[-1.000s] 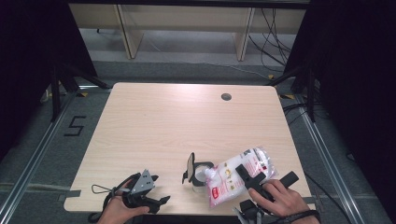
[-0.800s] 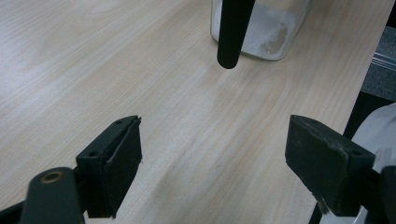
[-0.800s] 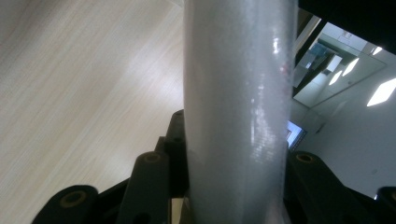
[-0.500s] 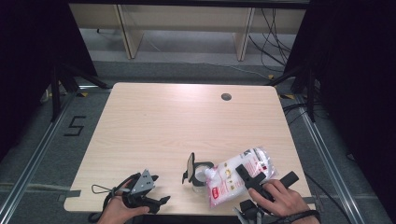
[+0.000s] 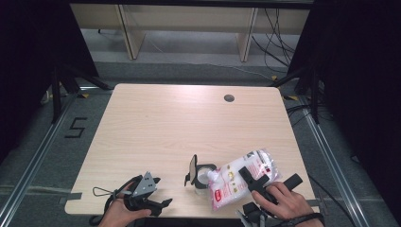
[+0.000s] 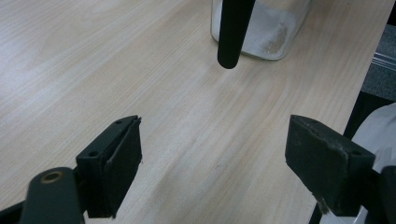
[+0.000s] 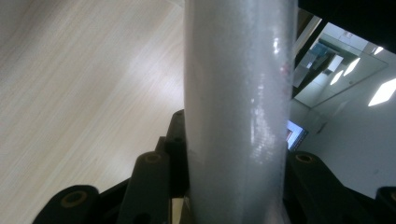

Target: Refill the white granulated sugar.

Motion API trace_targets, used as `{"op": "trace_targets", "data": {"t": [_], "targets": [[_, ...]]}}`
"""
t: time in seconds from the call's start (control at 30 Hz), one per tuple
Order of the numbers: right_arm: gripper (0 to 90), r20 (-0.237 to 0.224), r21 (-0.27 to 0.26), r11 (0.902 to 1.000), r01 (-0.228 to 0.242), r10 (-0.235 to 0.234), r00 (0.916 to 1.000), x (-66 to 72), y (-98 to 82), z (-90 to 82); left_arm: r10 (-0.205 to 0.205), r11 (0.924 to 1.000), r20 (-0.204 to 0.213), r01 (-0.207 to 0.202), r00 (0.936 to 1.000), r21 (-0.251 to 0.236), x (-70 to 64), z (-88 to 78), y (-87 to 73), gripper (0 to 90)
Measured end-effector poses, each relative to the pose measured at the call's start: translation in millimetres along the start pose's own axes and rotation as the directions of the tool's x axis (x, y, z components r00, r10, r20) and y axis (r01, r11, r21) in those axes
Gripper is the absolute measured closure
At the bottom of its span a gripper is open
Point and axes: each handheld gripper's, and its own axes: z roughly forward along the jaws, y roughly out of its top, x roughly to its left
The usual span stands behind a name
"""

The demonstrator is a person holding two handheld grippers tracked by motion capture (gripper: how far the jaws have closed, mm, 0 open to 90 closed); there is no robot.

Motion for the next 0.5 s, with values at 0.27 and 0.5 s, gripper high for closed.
{"op": "trace_targets", "data": {"t": [0.27,0.5], "targets": [[65.6,-0.002,-0.002,1.0000,-0.004,0.004,1.0000,0.3,0.1,0.3,0.000,1.0000,0.000,0.000,1.0000,-0.001,0.1,0.0,-0.1,18.3],[65.7,-0.001,0.005,0.9995,-0.030,0.030,0.9995,1.8,0.4,0.1,-0.005,1.0000,0.003,0.005,1.0000,-0.007,0.4,0.7,-0.3,18.4]]}}
